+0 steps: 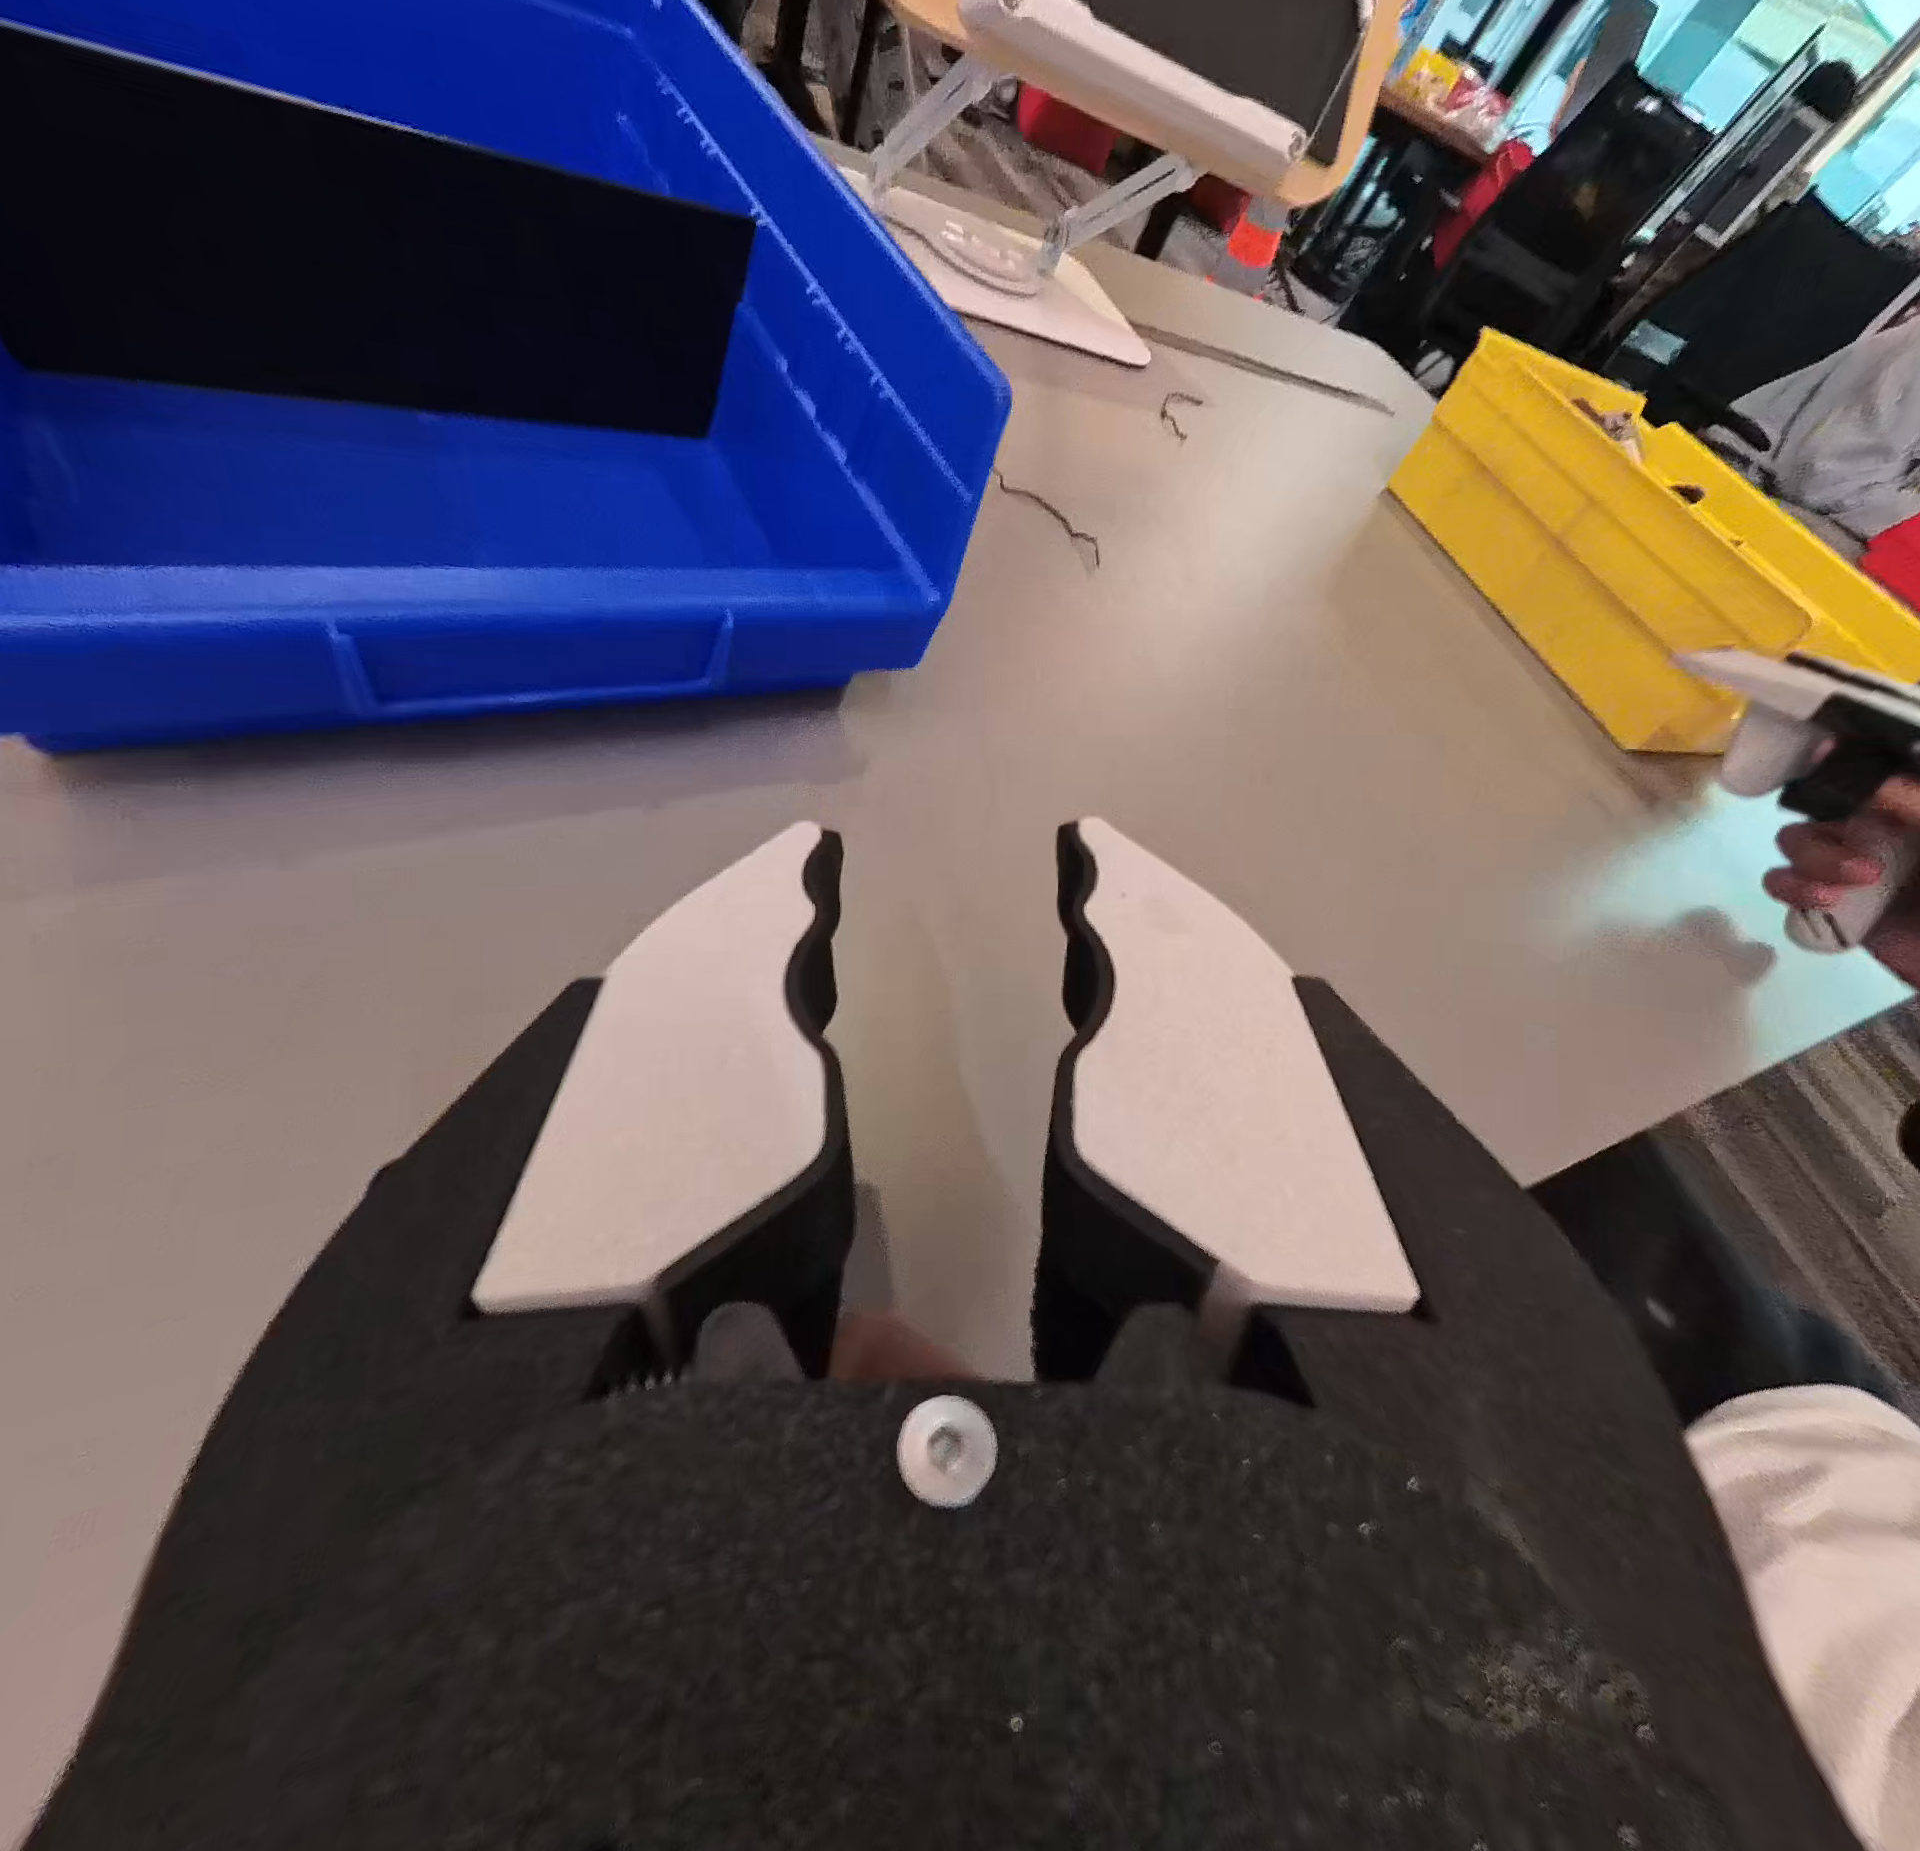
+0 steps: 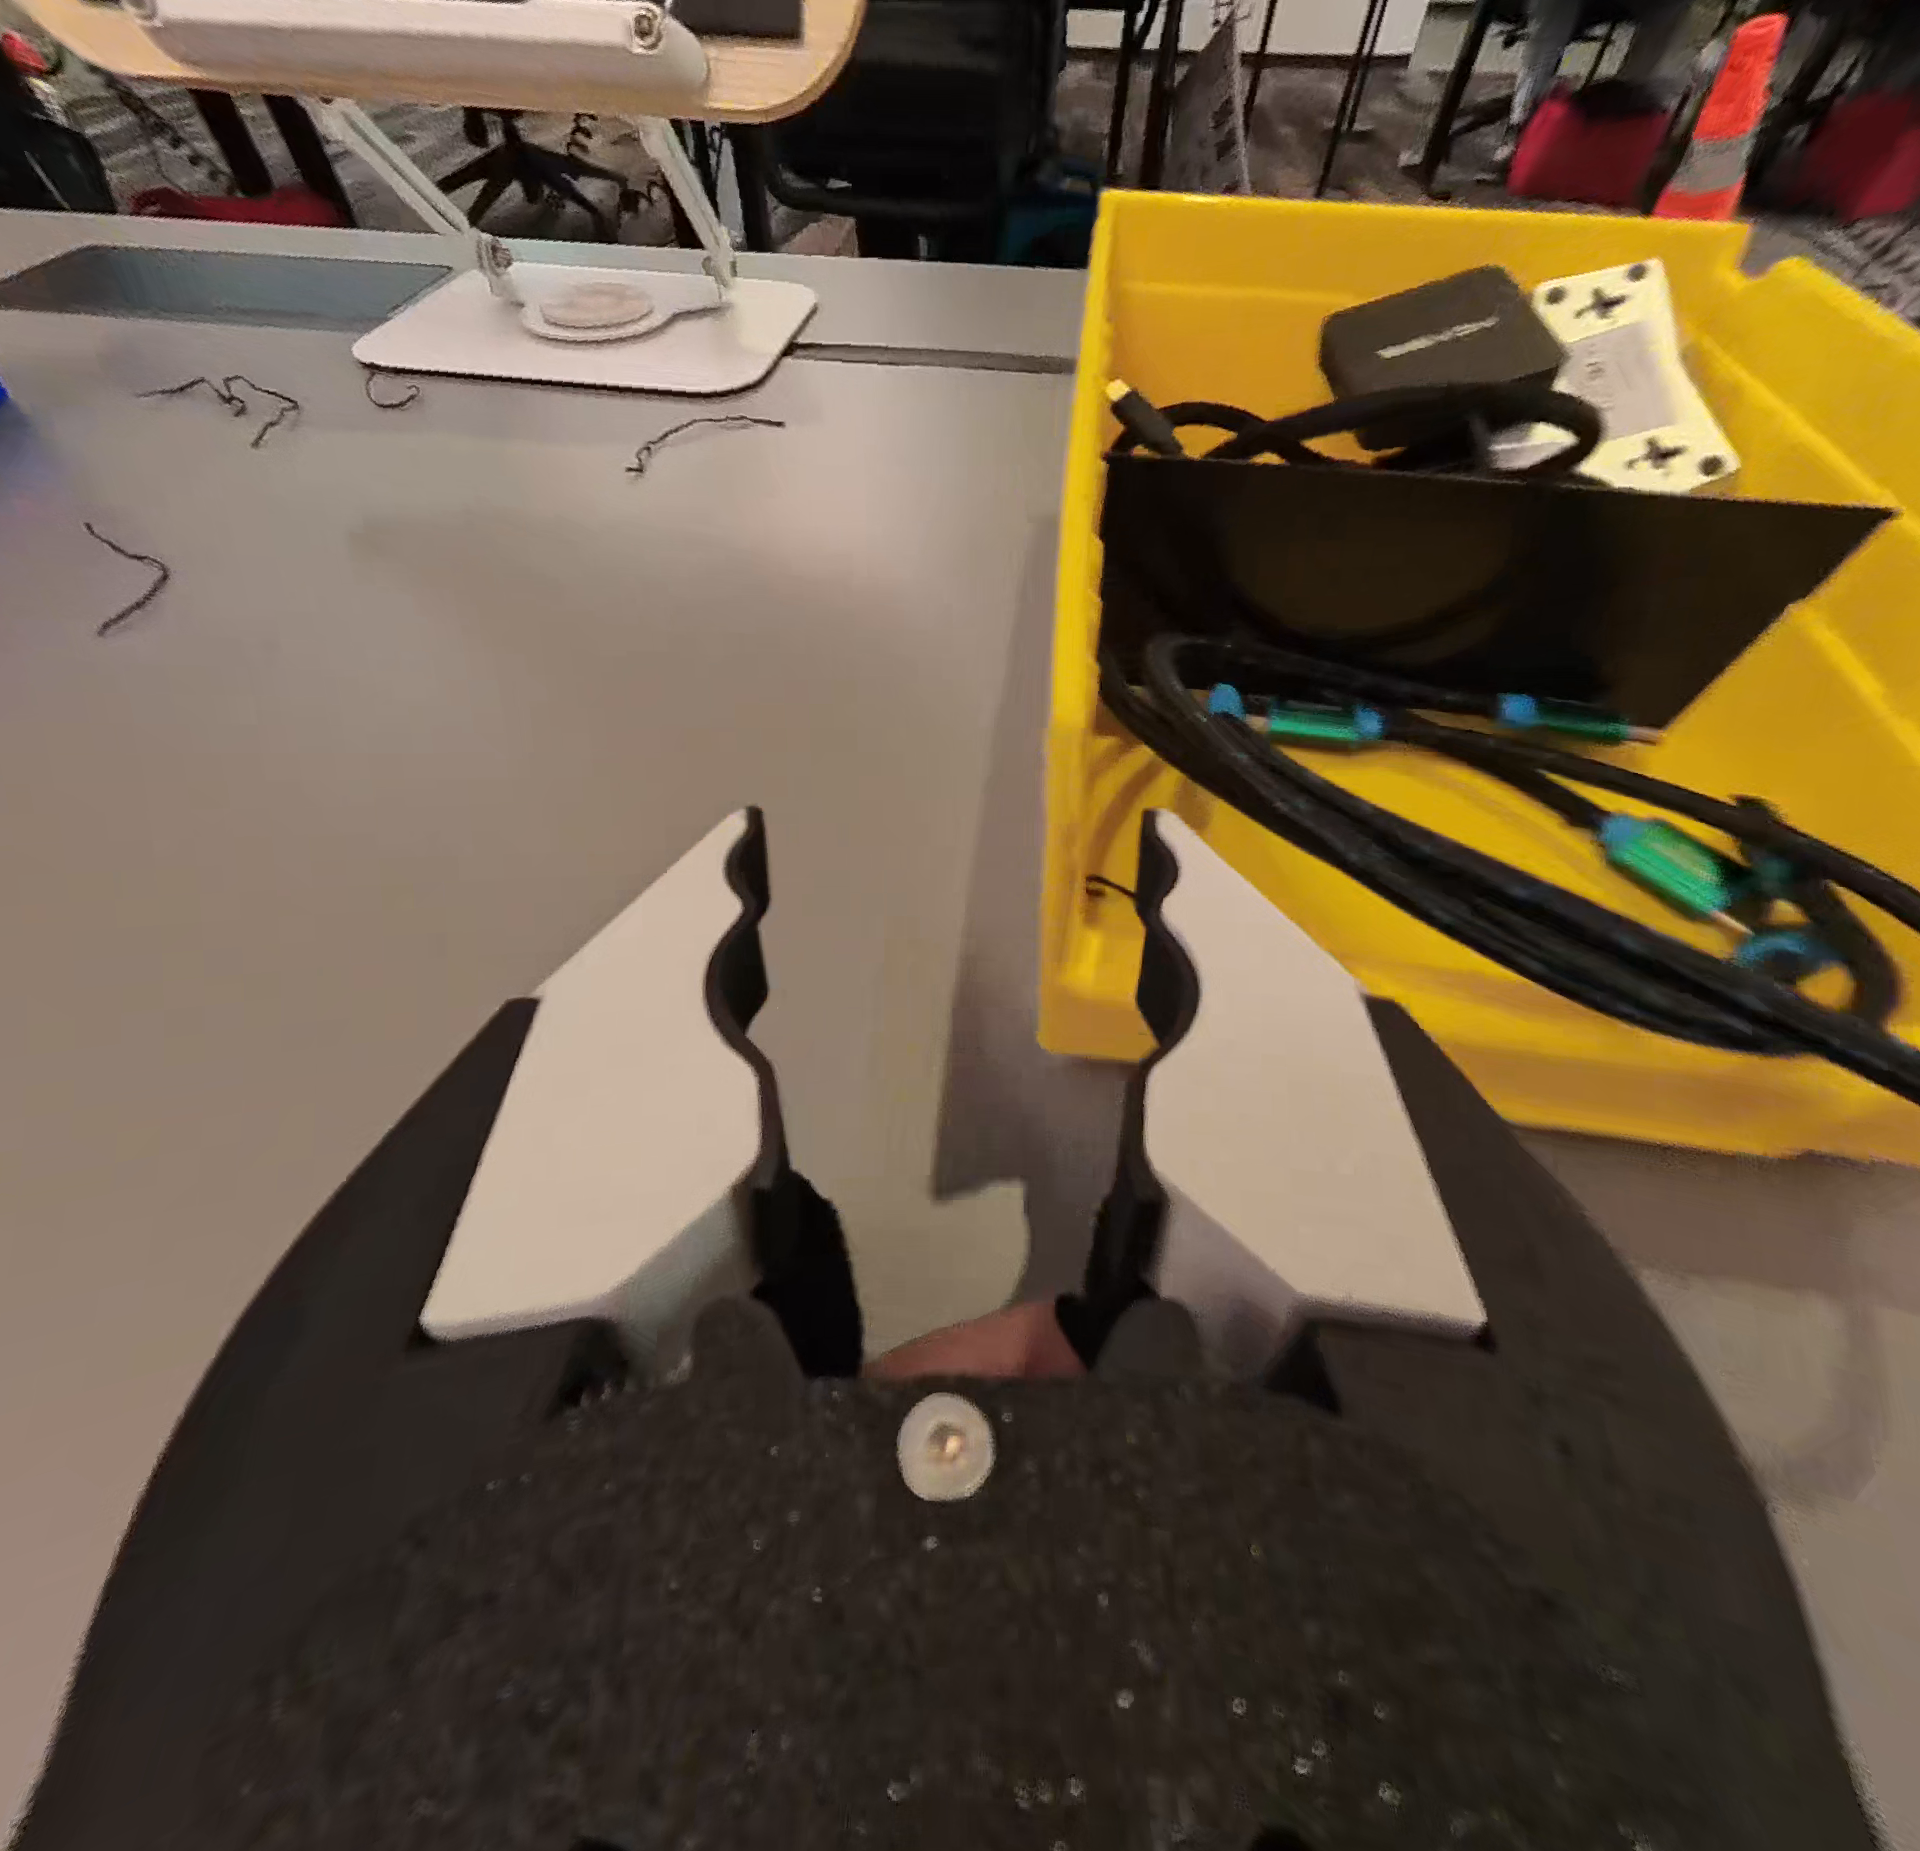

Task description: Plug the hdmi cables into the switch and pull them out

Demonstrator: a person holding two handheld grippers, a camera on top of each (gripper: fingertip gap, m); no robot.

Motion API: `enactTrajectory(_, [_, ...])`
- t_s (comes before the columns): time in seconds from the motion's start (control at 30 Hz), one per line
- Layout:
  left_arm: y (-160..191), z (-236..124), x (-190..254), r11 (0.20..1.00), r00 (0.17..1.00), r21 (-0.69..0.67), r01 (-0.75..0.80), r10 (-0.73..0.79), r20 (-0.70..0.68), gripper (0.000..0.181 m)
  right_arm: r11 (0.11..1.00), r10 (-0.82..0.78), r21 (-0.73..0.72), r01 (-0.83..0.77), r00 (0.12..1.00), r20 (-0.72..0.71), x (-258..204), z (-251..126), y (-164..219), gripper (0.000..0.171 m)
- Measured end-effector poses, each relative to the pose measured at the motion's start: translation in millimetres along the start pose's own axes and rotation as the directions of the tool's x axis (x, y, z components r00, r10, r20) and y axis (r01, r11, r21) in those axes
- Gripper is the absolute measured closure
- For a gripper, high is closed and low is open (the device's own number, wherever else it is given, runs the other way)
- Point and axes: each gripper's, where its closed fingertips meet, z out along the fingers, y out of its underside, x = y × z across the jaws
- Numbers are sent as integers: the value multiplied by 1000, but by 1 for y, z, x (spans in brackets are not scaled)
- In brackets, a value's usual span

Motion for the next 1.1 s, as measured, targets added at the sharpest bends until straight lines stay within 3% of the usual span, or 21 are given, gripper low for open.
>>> enactTrajectory(0.23, [10, -13, -3, 992, 987, -31, -124, 127, 103, 143, 1000, -6, 23, 4, 997, 82, -26, 14, -13, 91])
enactTrajectory(0.3, [14, -6, 3, 984, 979, -53, -171, 175, 105, 143, 1000, -2, 25, -2, 982, 191, -46, 10, -13, 90])
enactTrajectory(0.43, [16, 15, 28, 958, 959, -68, -278, 281, 34, 141, 988, -155, 43, 151, 890, 428, -96, -14, -8, 100])
enactTrajectory(0.6, [12, 46, 80, 927, 924, -20, -374, 371, -90, 136, 949, -197, 312, 49, 864, 463, -115, -73, -50, 100])
enactTrajectory(0.7, [18, 75, 142, 920, 902, -15, -391, 379, -207, 135, 907, -70, 413, -82, 938, 339, -68, -97, -70, 98])
enactTrajectory(0.77, [29, 101, 188, 897, 872, -59, -438, 408, -270, 131, 892, 22, 442, -95, 986, 167, -16, -103, -70, 98])
enactTrajectory(0.9, [40, 157, 277, 885, 848, -94, -457, 401, -346, 128, 933, 156, 349, -90, 974, -164, 80, -102, -43, 98])
enactTrajectory(1.0, [43, 204, 316, 871, 848, -104, -480, 430, -312, 130, 941, 264, 270, -202, 940, -216, 110, -95, -21, 101])
enactTrajectory(1.1, [50, 243, 322, 874, 882, -187, -449, 400, -247, 139, 948, 314, 119, -294, 925, -213, 111, -75, 11, 106])
